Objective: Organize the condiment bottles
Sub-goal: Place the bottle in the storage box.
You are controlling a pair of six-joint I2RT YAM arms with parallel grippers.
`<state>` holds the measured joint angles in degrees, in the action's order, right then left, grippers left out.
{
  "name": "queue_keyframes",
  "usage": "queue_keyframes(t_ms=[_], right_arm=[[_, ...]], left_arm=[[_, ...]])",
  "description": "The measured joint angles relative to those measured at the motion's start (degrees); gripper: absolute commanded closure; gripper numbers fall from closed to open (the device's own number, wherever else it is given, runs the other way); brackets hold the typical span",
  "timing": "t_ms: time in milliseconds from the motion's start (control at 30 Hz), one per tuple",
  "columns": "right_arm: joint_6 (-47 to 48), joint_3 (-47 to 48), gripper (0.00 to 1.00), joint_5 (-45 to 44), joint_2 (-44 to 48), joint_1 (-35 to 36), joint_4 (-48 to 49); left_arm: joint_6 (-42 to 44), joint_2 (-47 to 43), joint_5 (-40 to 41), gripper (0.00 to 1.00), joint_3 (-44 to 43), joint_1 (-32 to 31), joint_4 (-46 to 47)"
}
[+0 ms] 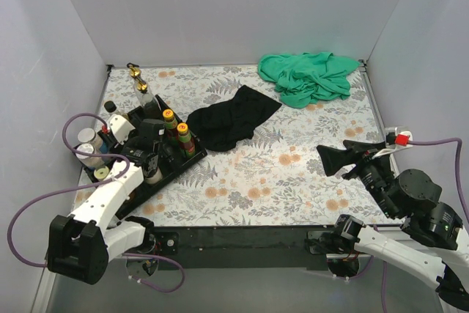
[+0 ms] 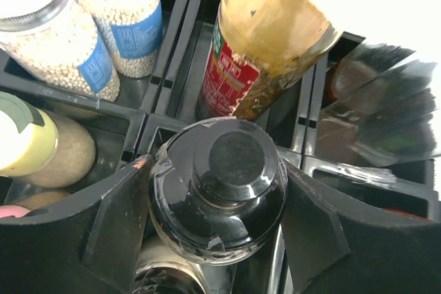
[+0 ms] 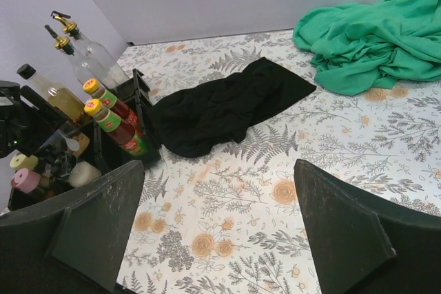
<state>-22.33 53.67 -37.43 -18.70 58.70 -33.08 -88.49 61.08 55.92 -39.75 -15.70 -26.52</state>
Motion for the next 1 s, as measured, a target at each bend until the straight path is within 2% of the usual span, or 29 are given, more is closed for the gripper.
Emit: queue_keyframes(t_ms=[100,133,200,233,333,433,800,1000], right_arm=[[0.0,0.0,0.02,0.0,0.6,0.0,0.0],[0.0,0.0,0.02,0.0,0.7,0.0,0.0],[0.0,0.0,0.02,0.0,0.8,0.0,0.0],[0.0,0.0,0.02,0.0,0.8,0.0,0.0],[0.0,0.0,0.02,0.0,0.8,0.0,0.0],[0.0,0.0,0.02,0.0,0.8,0.0,0.0],[-1.1,0.1,0.01,0.3,1.1,0.0,-2.1],[-3.2,2.4,0.01,1.7,-5.1,0.0,-7.8]], left_arm=[[-1.1,2.2,0.0,0.50,0.0,0.0,-0.1],[-1.6,2.9,0.0,0.42,0.0,0.0,-0.3],[-2.4,3.9,0.0,0.35,0.0,0.0,-0.7],[-2.5,4.0,0.0,0.26,-0.1,0.0,-0.7],[-2.8,4.0,0.2,0.18,-0.1,0.0,-0.9],[-2.4,4.0,0.3,0.02,-0.4,0.0,-2.0],[1.7,3.0,-2.8,0.02,-10.2,0.0,-7.3],[7.1,-1.8,-9.9,0.02,-17.8,0.0,-8.6]])
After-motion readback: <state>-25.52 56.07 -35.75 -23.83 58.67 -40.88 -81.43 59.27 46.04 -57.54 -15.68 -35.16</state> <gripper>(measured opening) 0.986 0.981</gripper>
